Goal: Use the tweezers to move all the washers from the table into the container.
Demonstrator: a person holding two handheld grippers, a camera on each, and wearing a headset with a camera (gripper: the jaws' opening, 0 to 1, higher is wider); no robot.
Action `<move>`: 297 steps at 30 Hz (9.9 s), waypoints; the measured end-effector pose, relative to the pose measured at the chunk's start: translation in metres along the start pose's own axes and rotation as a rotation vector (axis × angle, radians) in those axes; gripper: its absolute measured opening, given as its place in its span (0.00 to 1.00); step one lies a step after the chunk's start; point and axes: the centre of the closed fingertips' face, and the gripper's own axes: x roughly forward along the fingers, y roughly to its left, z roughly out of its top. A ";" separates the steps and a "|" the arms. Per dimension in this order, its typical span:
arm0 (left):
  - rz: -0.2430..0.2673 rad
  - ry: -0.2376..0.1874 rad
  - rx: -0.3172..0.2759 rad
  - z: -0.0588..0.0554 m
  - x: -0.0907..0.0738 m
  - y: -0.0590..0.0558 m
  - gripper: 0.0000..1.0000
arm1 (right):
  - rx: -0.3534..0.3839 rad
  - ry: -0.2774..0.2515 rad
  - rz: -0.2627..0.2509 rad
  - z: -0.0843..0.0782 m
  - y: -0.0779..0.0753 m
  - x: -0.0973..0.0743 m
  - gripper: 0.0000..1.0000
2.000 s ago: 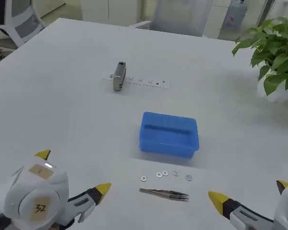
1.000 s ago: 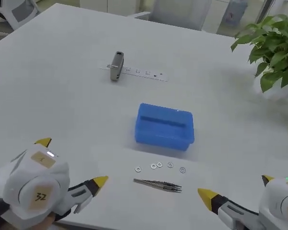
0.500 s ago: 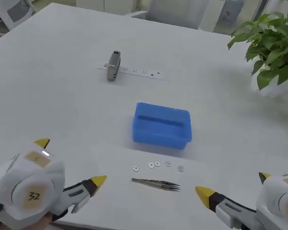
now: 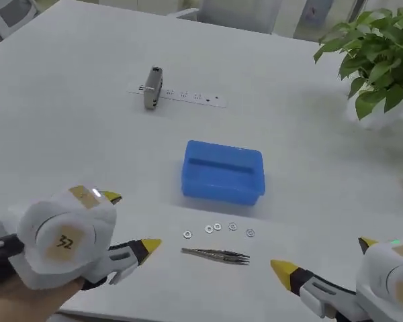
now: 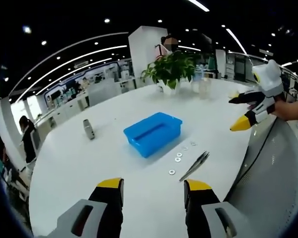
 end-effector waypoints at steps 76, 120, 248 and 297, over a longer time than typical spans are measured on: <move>-0.413 0.098 0.324 0.025 0.022 -0.070 0.00 | -0.084 0.102 0.501 0.002 0.105 0.007 0.36; -0.172 -0.126 0.000 0.050 -0.019 -0.012 0.29 | -0.391 -0.008 0.696 0.057 0.177 0.060 0.03; 0.218 -0.032 -0.124 -0.036 -0.016 0.021 0.96 | -0.063 -0.014 0.360 0.112 0.119 0.211 0.03; 0.212 -0.019 -0.089 -0.037 -0.015 0.018 0.97 | -0.024 -0.033 0.389 0.073 0.113 0.106 0.04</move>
